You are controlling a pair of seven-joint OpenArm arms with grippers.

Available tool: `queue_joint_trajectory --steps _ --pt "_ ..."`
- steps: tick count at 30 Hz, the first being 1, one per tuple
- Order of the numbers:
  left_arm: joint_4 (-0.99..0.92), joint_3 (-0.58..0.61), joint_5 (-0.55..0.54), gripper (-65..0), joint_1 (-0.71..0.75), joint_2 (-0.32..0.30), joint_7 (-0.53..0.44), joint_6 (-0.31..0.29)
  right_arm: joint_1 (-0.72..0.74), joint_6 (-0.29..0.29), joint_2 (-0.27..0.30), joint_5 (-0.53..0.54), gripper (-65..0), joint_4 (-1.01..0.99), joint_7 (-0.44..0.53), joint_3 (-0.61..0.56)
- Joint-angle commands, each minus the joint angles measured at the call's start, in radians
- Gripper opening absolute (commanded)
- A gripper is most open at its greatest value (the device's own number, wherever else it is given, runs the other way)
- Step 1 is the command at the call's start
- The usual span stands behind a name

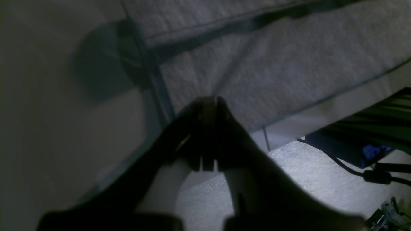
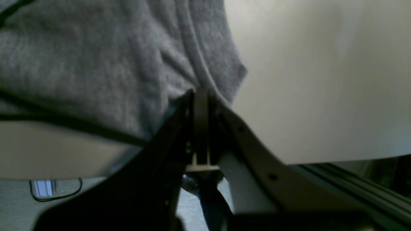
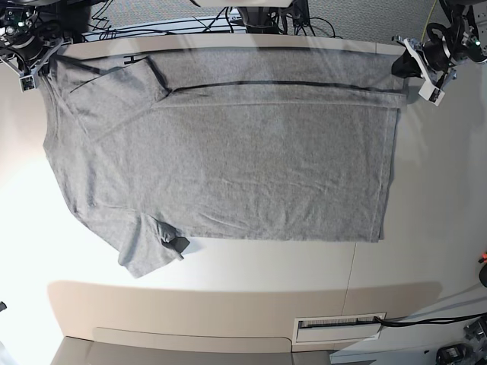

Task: Fold the T-shirt properly
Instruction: 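Drag the shoulder edge with both grippers to straighten the shirt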

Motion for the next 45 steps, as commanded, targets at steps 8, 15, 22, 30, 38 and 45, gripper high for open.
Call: queue_joint_trajectory --steps 8,15,22,30,38,45 --pt "-0.011 0.003 0.074 -65.0 0.063 -0.01 0.101 0.016 -0.117 0.035 -0.006 -0.025 -65.0 0.074 -0.14 -0.009" --pt "0.035 0.003 0.066 -65.0 0.075 -0.01 0.101 0.029 -0.14 0.033 -0.006 -0.034 -65.0 0.132 -0.14 -0.009" --pt "0.045 0.003 0.066 -65.0 0.072 -0.009 0.09 0.039 -0.137 -0.033 -0.006 -0.068 -65.0 0.132 -0.093 -0.009" --pt "0.079 0.003 0.064 -60.4 0.072 -0.009 0.063 0.055 -0.084 -0.037 -0.006 -0.067 -65.0 0.132 -0.097 -0.009" --pt "0.14 0.003 0.04 -53.9 0.072 -0.005 0.064 0.091 -0.029 -0.039 -0.006 -0.067 -65.0 0.141 -0.105 -0.009" --pt "0.22 0.003 0.04 -53.9 0.072 -0.005 0.064 0.091 -0.029 -0.078 -0.007 -0.071 -65.0 0.234 -0.143 -0.003"
